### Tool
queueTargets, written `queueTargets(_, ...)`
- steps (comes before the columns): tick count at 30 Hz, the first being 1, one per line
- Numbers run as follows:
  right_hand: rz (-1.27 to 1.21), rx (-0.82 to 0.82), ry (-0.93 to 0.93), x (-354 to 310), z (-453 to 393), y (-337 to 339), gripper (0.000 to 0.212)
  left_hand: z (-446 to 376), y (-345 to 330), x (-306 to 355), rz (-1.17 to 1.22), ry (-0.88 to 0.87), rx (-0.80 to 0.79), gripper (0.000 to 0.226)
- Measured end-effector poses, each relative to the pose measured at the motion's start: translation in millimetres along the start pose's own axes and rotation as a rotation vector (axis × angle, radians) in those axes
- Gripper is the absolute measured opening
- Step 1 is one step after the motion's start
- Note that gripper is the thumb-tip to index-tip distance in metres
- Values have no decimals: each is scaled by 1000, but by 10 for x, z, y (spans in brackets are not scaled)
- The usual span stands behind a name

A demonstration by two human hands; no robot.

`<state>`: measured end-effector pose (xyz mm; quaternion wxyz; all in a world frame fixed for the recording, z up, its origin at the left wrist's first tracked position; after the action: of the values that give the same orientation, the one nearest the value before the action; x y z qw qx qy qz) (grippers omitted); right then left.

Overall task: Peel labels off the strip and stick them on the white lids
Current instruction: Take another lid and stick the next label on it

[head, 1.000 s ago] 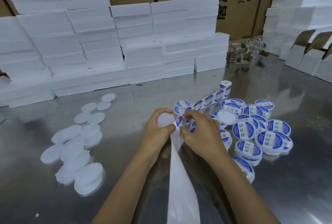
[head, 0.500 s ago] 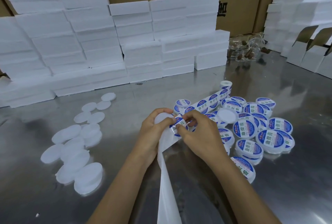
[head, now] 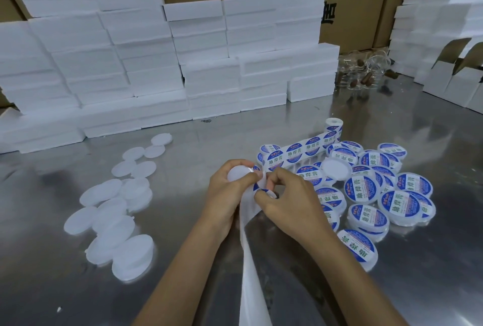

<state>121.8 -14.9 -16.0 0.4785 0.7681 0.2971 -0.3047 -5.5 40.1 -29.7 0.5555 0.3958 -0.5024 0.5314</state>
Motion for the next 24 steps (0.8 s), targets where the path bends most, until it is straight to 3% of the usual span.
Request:
queueTargets(4,12,-21,-7,-36,4,7,27,-29,69,-12,-10,-21,36,17)
queueTargets(7,-5,50,-2,-43,-27,83,25,-41,104,-6,-63,-48,74,18)
queueTargets(10,-234,123,-77,4,-43,174,21,-44,101,0,-90,-71,81,16)
queueTargets(13,-507,138,-122,-9,-86,238,21,-32,42,98,136,-51,2,12)
queueTargets(17,-617,47,-28,-259,-264,236,19,-18,85,238,516,47,-91,49)
queueTargets(20,-604,-53,28,-475,-430,103,17,6,139,260,578,59,-143,64)
queueTargets(24,-667,-71,1,-559,-496,-133,18,13,188,312,609,12,-145,65)
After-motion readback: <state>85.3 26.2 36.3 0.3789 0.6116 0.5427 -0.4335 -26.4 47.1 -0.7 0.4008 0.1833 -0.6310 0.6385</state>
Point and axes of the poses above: each hand's wrist, its own z-axis away from the middle knuckle, its own y-axis out of the back of the hand, x = y × z, the point moved 5 cm from there along -z, towards the middle knuckle, and after that the axes turned 8 degrees about y, right-handed, at the moved point
